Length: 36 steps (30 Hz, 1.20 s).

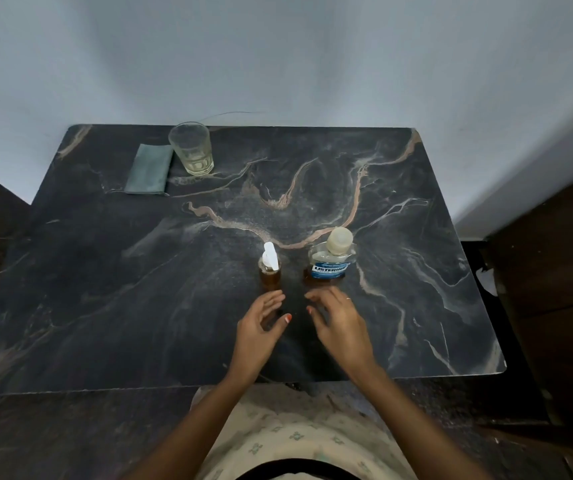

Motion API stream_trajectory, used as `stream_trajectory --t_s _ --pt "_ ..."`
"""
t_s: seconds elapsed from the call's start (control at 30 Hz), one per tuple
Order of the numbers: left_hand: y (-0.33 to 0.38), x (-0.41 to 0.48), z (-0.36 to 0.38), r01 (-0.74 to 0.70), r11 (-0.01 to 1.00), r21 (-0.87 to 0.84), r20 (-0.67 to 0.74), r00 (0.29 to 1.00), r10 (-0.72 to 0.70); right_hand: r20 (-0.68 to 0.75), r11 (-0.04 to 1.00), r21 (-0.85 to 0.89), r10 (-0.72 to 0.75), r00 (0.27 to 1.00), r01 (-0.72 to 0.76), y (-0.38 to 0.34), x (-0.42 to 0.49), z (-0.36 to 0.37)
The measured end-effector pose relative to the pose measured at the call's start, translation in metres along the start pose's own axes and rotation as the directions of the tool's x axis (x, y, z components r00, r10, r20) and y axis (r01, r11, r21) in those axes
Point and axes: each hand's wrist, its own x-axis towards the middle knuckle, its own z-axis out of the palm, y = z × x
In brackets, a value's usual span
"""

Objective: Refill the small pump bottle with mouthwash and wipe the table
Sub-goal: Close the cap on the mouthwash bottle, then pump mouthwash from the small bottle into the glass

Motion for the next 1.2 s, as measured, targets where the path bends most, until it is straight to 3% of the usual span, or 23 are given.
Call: stream_trajectory --t_s 0.3,0.57,0.93,1.2 --pt "0.004 0.013 -0.060 -0.003 0.999 0.036 -0.129 0.992 0.007 0.205 0.999 0.046 -0.023 0.979 0.014 -0.037 0.024 0.050" --pt "0.011 0.053 -0.126 -0.001 0.999 0.042 -0.179 0.984 0.008 0.252 0.993 0.111 0.020 0.967 -0.049 -0.076 0.068 0.101" --pt "0.034 0.181 -0.199 -0.059 0.992 0.107 -0.145 0.987 0.074 0.115 0.886 0.351 0.279 0.953 -0.302 -0.119 0.205 0.155" --pt "0.055 0.289 -0.215 -0.086 0.985 0.149 -0.058 0.994 0.095 0.014 0.865 0.395 0.332 0.943 -0.310 -0.123 0.310 0.169"
